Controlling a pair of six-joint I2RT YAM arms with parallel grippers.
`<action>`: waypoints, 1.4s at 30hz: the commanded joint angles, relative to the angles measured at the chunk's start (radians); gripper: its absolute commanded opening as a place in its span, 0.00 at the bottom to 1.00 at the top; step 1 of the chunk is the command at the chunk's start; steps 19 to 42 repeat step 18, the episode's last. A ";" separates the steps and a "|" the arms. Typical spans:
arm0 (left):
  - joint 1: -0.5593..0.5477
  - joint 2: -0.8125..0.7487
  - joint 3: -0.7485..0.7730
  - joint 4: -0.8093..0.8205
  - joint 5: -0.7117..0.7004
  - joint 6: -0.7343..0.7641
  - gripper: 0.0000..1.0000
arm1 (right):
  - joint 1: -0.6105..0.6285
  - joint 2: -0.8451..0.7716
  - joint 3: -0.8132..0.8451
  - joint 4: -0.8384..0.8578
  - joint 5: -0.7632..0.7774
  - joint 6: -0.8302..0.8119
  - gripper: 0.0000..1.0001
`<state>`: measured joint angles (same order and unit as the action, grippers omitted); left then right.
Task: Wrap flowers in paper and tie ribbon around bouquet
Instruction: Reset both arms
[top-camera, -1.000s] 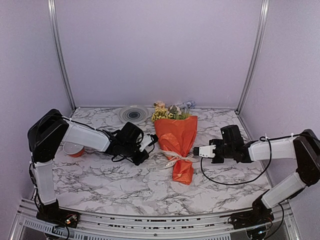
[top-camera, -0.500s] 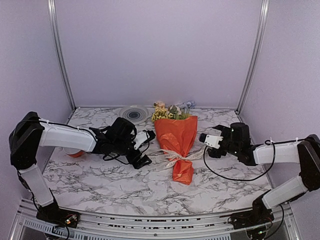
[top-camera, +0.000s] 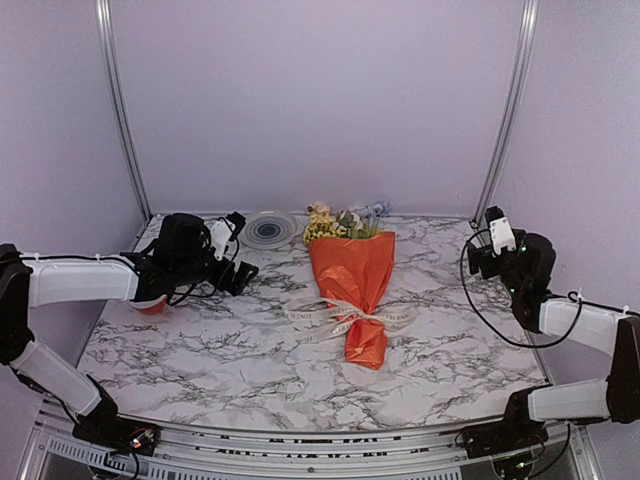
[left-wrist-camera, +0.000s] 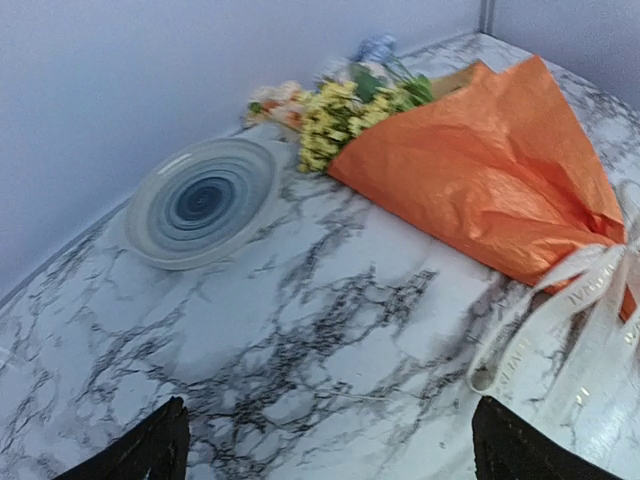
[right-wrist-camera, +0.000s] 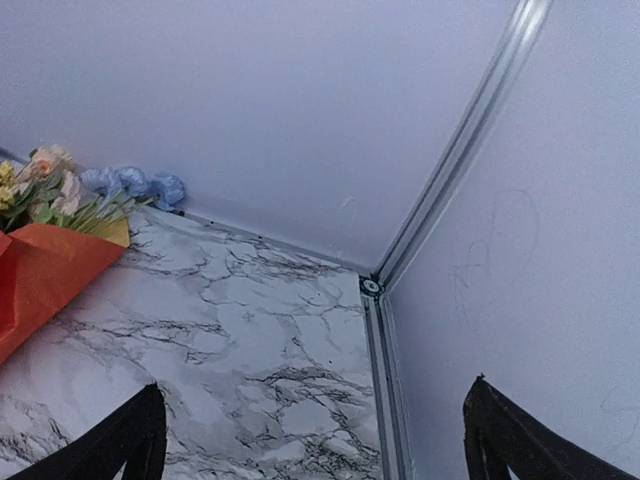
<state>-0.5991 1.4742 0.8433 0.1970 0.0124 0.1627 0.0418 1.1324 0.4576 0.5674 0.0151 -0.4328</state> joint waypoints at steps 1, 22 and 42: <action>0.100 -0.085 -0.102 0.210 -0.266 -0.153 0.99 | -0.040 0.030 0.134 -0.169 0.327 0.566 1.00; 0.273 -0.238 -0.444 0.469 -0.861 -0.218 0.99 | -0.085 0.093 -0.035 -0.140 0.416 0.752 1.00; 0.273 -0.238 -0.444 0.469 -0.861 -0.218 0.99 | -0.085 0.093 -0.035 -0.140 0.416 0.752 1.00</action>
